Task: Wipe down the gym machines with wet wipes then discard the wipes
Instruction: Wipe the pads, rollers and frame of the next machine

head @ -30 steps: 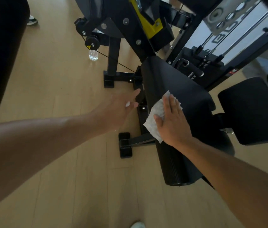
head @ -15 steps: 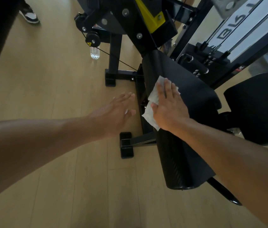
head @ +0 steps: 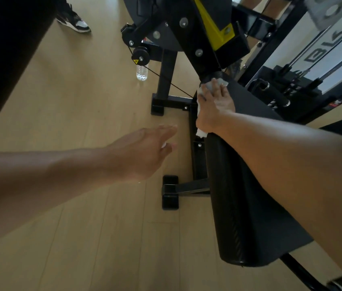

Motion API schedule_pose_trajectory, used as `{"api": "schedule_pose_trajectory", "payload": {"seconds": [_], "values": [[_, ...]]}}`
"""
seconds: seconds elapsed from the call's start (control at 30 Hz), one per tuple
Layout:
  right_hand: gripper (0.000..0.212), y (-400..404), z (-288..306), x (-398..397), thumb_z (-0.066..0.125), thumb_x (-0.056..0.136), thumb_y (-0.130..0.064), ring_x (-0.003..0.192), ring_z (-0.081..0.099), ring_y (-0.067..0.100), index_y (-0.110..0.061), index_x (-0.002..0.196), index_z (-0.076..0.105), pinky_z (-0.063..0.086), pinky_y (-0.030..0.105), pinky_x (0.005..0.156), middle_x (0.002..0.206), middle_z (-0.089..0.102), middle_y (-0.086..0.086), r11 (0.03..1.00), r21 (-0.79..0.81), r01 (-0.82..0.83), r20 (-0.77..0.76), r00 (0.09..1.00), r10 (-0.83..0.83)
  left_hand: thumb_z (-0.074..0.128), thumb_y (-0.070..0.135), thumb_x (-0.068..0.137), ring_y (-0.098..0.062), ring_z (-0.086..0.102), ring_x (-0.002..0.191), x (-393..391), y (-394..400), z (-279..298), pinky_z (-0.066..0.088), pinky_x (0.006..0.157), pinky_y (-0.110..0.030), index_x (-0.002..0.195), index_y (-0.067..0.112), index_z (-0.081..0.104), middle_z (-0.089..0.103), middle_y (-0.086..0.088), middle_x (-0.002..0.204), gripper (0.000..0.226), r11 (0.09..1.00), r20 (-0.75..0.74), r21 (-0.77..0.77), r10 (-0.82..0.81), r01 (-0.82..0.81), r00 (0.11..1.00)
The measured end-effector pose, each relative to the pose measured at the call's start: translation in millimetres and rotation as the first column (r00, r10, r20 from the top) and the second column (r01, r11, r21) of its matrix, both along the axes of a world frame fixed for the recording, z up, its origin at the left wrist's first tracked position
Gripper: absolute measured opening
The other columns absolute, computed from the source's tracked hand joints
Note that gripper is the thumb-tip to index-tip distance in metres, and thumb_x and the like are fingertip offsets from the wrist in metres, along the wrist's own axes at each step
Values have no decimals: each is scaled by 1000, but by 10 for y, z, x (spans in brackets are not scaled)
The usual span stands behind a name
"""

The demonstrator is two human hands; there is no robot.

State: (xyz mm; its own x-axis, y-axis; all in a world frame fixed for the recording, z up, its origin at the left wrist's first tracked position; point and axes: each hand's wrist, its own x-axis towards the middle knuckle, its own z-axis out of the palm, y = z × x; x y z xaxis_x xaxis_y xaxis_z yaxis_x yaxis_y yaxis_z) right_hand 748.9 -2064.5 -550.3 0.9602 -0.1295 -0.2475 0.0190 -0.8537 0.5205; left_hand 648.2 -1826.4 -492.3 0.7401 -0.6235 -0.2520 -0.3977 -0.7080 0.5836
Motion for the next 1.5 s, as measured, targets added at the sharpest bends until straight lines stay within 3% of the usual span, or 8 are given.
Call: {"api": "schedule_pose_trajectory", "payload": {"seconds": [0.23,0.4,0.5,0.6,0.8,1.03,1.17,1.5], "values": [[82,217,42,-952,39,101,-44,153,-18,40,-6,161,-1,-11,55,122,167,-15,19,984,-126,-128,-170,980,106,31,40,108,-3,16,150,-24,-19,22,14,115,-19,159,27,20,20,11,166,54,999,33,-11,-39,40,999],[72,365,-7,-1605,20,105,-46,152,-12,47,1,158,9,-8,60,122,165,-7,28,902,-231,-364,-426,872,242,32,39,108,-4,20,150,-13,-28,44,17,119,-24,159,26,22,21,9,166,54,998,27,-22,-51,51,998],[85,200,40,-1076,38,101,-46,154,-8,42,0,159,-2,-6,54,124,167,-7,24,963,-135,-233,-191,960,205,31,39,108,-4,20,150,19,-28,55,15,118,-23,160,26,19,18,9,167,54,999,24,-11,-48,49,999],[89,-21,113,-452,49,99,-38,155,-11,36,-12,161,-10,-3,49,125,168,-14,14,984,179,11,47,999,-20,31,39,108,-5,22,149,20,-26,64,15,118,-24,160,27,18,17,10,167,55,999,32,-2,-44,44,999],[79,-88,-11,-510,37,105,-39,156,-5,32,-21,160,-17,5,46,128,169,-14,15,859,451,242,149,929,-340,30,39,109,-6,26,149,-39,-42,106,18,117,-24,160,27,18,18,10,167,55,997,41,9,-78,78,996],[79,274,107,-2537,36,105,-43,157,0,33,-14,162,-10,16,50,126,169,-6,17,858,496,135,170,954,-248,30,38,108,-3,16,150,-144,-78,125,14,109,-16,159,26,24,20,10,166,53,992,35,-27,-125,126,992],[75,360,66,-3224,37,97,-41,155,11,39,-6,161,20,29,55,121,169,8,19,913,408,-6,182,980,-75,29,38,108,-1,11,151,-176,-75,114,8,111,-14,160,25,18,18,10,166,55,985,50,-4,-174,174,984],[88,43,-27,-1041,48,101,-37,155,-15,35,-14,161,-12,-1,49,127,168,-20,12,948,312,65,184,975,-128,29,38,109,-5,23,149,-196,-64,67,16,114,-21,160,30,18,16,11,167,53,987,32,63,-150,148,988]]}}
